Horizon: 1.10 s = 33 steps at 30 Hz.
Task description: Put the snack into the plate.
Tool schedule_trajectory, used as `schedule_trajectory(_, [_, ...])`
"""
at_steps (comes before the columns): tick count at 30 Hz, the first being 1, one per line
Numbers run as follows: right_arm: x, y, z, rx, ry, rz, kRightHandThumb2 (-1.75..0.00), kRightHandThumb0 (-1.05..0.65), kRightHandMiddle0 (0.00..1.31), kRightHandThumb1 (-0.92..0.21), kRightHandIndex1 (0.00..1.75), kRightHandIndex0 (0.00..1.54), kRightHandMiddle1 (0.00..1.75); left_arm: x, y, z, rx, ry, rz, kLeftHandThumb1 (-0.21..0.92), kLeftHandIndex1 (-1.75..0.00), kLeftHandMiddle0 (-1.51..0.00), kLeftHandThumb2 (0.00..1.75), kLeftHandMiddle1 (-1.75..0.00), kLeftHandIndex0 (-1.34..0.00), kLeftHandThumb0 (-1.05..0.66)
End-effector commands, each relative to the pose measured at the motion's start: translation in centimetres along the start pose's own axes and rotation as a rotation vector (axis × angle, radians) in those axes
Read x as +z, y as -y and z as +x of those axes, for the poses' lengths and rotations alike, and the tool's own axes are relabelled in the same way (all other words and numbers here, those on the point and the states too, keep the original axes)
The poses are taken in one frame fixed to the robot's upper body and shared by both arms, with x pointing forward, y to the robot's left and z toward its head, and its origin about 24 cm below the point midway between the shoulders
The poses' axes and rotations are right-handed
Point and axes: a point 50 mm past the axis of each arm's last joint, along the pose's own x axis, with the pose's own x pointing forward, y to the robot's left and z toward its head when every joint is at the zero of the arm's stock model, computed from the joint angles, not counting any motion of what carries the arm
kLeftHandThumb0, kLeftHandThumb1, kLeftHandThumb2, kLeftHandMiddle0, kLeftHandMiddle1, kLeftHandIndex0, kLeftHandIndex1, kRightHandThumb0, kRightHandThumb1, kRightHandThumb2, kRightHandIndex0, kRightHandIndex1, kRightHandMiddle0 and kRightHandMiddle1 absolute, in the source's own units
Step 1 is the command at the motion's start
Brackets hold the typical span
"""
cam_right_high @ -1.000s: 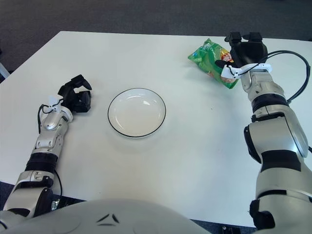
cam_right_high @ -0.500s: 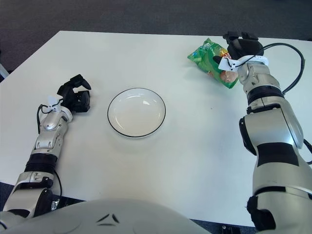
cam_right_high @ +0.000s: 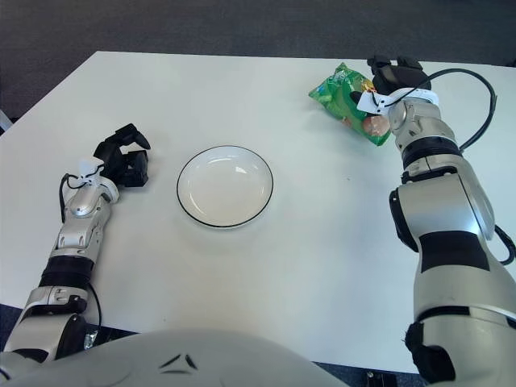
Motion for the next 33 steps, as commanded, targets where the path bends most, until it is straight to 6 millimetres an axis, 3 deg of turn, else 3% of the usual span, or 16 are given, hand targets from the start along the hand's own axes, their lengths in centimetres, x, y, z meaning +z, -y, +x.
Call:
schedule_trajectory(1, [0.9,0.3,0.3,0.003,0.004,0.046,-1.13,-1.05,0.0,-0.92,0.0,0.0,0.26,-4.3,0.9,-3.3,0.022,-0.18,-0.043,0.27,-1.75,-1.3,1.37,-1.75,-0.64,-0.49])
schedule_trajectory(9, [1.5,-0.9,0.3,0.055,-0.02,0.109,-1.15,-1.02,0.0,-0.92,0.0,0.0,0.29,-4.2,1.1,-3.5,0.045,-0.168,-0.044,0.25,-1.75,-1.29,1.4,-1.75,-0.67,-0.5])
schedule_trajectory(15, [1.0,-3.4,-0.4,0.124,-0.053,0.119,-1.16,-1.01,0.0,-0.92,0.0,0.0,0.28,-4.1,1.2,-3.5,0.054,-0.152,-0.048,0.21,-1.75,-1.27,1.45,-1.75,-0.7,-0.52])
schedule_trajectory(24, [0.9,-4.6,-0.8,0.201,-0.047,0.125,-1.17,-1.01,0.0,-0.92,0.0,0.0,0.27,-4.0,1.2,-3.7,0.046,-0.133,-0.038,0.19,-1.75,-1.27,1.47,-1.75,-0.72,-0.53])
schedule_trajectory(33, [1.5,-5.3,-1.0,0.248,-0.004,0.144,-1.13,-0.98,0.0,-0.92,0.03,0.05,0.4,-4.0,0.9,-3.7,0.042,-0.141,-0.033,0.19,-1.75,-1.28,1.47,-1.75,-0.72,-0.53])
